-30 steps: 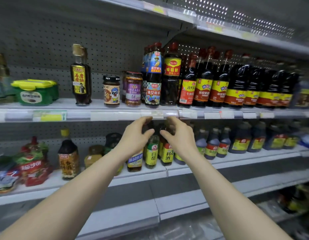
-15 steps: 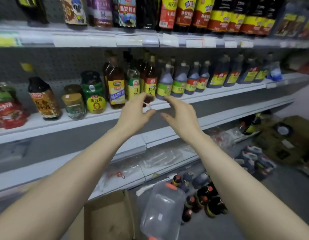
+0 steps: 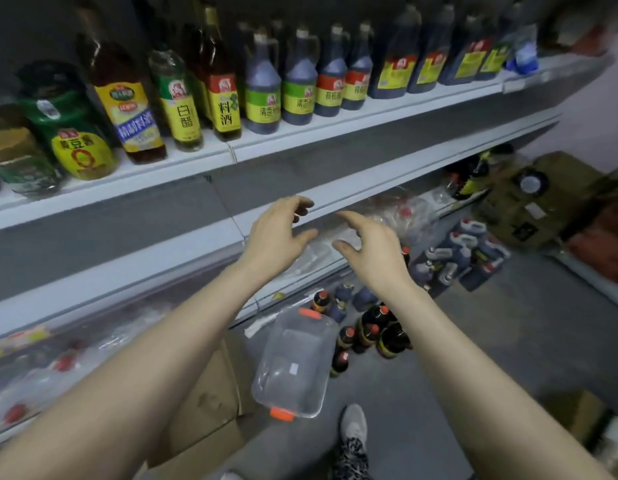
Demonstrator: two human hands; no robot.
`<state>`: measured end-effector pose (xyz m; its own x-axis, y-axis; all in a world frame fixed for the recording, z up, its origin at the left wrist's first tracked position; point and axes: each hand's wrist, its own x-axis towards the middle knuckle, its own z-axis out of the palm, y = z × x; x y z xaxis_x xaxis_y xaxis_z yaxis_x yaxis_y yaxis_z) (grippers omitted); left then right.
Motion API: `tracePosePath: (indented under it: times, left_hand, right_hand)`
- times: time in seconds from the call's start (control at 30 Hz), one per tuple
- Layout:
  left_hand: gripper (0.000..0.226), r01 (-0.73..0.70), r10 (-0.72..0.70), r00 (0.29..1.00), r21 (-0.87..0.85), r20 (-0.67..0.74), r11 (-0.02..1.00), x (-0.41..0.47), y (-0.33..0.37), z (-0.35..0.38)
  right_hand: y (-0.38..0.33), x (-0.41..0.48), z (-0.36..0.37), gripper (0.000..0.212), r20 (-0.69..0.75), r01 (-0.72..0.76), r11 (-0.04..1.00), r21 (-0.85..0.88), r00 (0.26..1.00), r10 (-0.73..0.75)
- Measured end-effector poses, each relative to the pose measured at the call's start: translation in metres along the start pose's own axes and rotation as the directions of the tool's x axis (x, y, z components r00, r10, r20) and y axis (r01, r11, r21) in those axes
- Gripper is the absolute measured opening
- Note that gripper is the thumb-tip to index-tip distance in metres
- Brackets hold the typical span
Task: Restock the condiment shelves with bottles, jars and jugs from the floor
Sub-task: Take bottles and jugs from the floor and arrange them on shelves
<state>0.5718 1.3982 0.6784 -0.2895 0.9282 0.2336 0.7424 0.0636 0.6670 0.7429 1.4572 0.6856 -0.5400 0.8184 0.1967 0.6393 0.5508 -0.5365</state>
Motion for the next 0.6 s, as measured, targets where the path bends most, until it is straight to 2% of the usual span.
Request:
tracePosePath:
  times: [0.2, 0.37, 0.6]
  left_hand:
    - [0.045, 0.068, -0.067, 0.997, -0.007, 0.039, 0.998, 0.039, 0.024, 0.082]
    - [0.044, 0.17, -0.168, 0.985, -0.034, 0.036, 0.985, 0.066, 0.027, 0.133]
    - [0.045, 0.306, -0.304, 0.952, -0.037, 0.04, 0.951, 0.072, -0.009, 0.165]
  right_hand:
    - [0.098, 0.021, -0.02, 0.046, 0.063, -0.057, 0.998, 0.006, 0.996, 0.057]
    - [0.16, 0.054, -0.027, 0.045, 0.134, -0.045, 0.999, 0.023, 0.99, 0.041]
    - [0.191, 0.09, 0.011, 0.044, 0.28, -0.05, 0.993, 0.105, 0.96, 0.019]
